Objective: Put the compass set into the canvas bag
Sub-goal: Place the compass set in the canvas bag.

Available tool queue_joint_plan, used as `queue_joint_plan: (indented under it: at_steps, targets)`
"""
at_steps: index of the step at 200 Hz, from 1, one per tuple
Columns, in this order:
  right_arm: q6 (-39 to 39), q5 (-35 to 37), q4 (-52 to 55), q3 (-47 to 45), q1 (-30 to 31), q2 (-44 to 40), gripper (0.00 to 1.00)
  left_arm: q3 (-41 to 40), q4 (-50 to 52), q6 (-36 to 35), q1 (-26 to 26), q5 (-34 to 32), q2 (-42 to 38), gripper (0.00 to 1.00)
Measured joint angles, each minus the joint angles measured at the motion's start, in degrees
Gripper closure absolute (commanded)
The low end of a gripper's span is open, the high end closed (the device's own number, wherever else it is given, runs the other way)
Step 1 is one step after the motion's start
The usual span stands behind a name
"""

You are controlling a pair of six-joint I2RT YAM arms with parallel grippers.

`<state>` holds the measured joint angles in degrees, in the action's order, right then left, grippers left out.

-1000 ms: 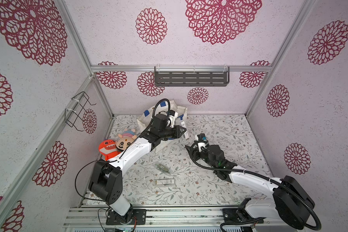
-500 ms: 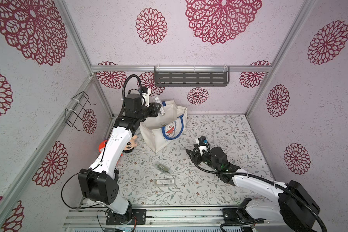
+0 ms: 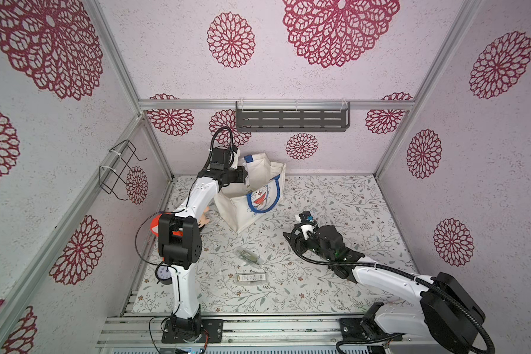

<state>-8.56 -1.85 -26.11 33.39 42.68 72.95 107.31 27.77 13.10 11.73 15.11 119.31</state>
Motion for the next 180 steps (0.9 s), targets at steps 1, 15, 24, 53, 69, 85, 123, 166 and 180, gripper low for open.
queue_joint_plan:
  at_steps: [1, 15, 24, 53, 69, 85, 123, 166, 180]
  targets:
    - [0.0, 0.0, 0.0, 0.0, 0.0, 0.07, 0.35, 0.0, 0.04, -0.02, 0.02, -0.02, 0.07, 0.73]
    - [0.02, 0.0, 0.15, 0.0, 0.0, 1.01, 0.35, -0.04, 0.9, -0.31, 0.42, -0.59, 1.14, 0.72]
    - [0.02, 0.0, 0.2, 0.0, 0.0, 1.53, 0.35, -0.04, 1.25, -0.52, 0.68, -0.81, 1.57, 0.72]
    - [0.09, 0.02, 0.2, 0.0, 0.0, 2.64, 0.35, -0.09, 2.4, -1.25, 1.57, -1.25, 2.23, 0.67]
    - [0.09, 0.02, 0.15, 0.0, 0.0, 3.15, 0.35, -0.26, 3.26, -1.64, 2.08, -1.57, 2.23, 0.63]
    - [0.09, 0.02, 0.09, 0.0, 0.0, 3.52, 0.35, -0.61, 3.61, -1.84, 2.43, -1.79, 2.23, 0.62]
    - [0.09, 0.04, -0.57, -0.02, 0.0, 4.2, 0.35, -2.01, 4.48, -2.1, 2.75, -1.92, 2.23, 0.57]
    - [0.15, 0.24, -1.14, -0.68, 0.0, 4.22, 0.32, -2.08, 5.18, -2.4, 3.13, -2.86, 2.14, 0.42]
    - [0.22, 0.35, -1.22, -1.09, 0.0, 4.2, 0.31, -2.4, 5.79, -2.43, 3.37, -3.41, 1.44, 0.38]
